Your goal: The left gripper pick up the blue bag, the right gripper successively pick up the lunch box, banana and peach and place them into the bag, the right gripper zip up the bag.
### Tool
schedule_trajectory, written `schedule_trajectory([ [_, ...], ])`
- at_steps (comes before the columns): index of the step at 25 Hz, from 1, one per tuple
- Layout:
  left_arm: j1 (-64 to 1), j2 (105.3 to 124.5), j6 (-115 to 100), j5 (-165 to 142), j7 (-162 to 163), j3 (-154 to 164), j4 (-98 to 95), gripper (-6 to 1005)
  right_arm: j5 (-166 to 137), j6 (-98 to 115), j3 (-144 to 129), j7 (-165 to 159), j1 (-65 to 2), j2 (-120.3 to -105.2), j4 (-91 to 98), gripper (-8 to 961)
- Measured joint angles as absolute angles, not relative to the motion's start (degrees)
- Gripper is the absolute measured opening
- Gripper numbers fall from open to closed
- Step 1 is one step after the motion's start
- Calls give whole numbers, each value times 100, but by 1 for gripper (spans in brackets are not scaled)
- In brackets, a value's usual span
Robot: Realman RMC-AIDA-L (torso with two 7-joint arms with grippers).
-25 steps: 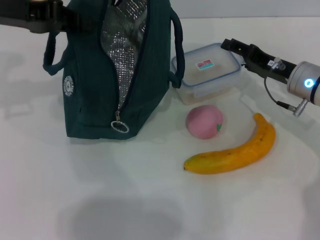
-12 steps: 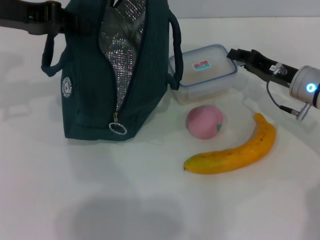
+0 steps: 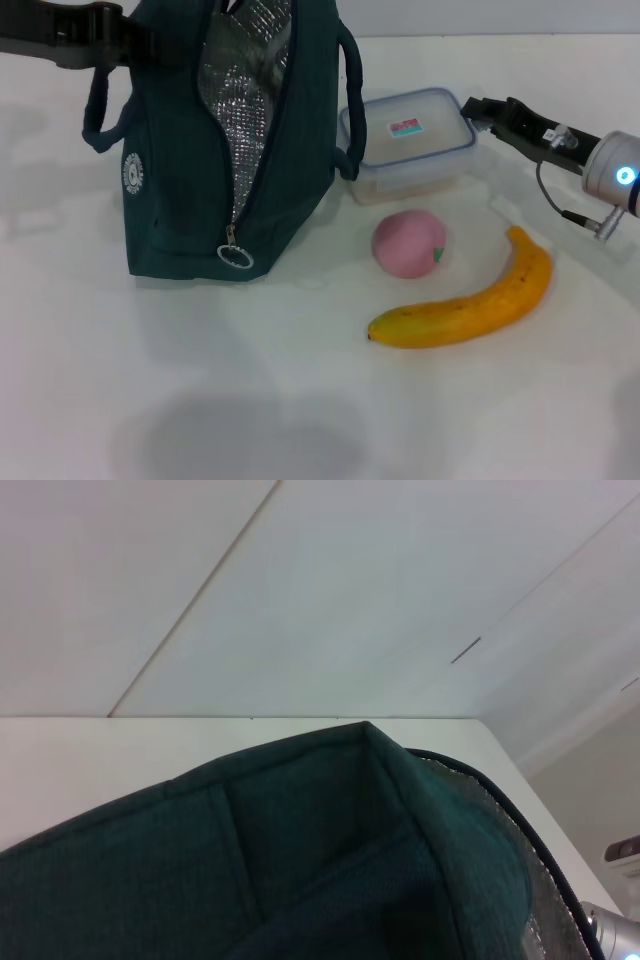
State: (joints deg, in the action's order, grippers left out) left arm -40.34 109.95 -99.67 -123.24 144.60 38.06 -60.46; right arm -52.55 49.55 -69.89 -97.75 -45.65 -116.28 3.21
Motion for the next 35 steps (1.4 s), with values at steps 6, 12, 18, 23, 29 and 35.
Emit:
schedule_trajectory([
  [6, -4032, 10994, -9967, -12322, 14458, 3799, -6047, 36, -5253, 5016, -6983, -9773, -4388, -11628, 494, 196],
  [12, -4025, 10994, -9967, -12322, 14458, 3797, -6046, 36, -5261, 5105, -6976, -9767, -4342, -11628, 518, 148],
  [18, -4007, 10995, -9967, -12321, 14458, 3801, -6047, 36, -5260, 5201, -6959, -9650, -4332, -11628, 523, 113],
  [23, -3996, 10995, -9967, -12322, 14458, 3802, -6046, 36, -5229, 5297, -6938, -9609, -4308, -11628, 527, 102],
  [29, -3976, 10998, -9973, -12322, 14458, 3799, -6047, 36, -4705, 5746, -6927, -9337, -4104, -11628, 537, 94],
  [35, -3938, 11004, -9976, -12322, 14458, 3775, -6046, 36, -4378, 6116, -6926, -9278, -3743, -11627, 744, 94],
])
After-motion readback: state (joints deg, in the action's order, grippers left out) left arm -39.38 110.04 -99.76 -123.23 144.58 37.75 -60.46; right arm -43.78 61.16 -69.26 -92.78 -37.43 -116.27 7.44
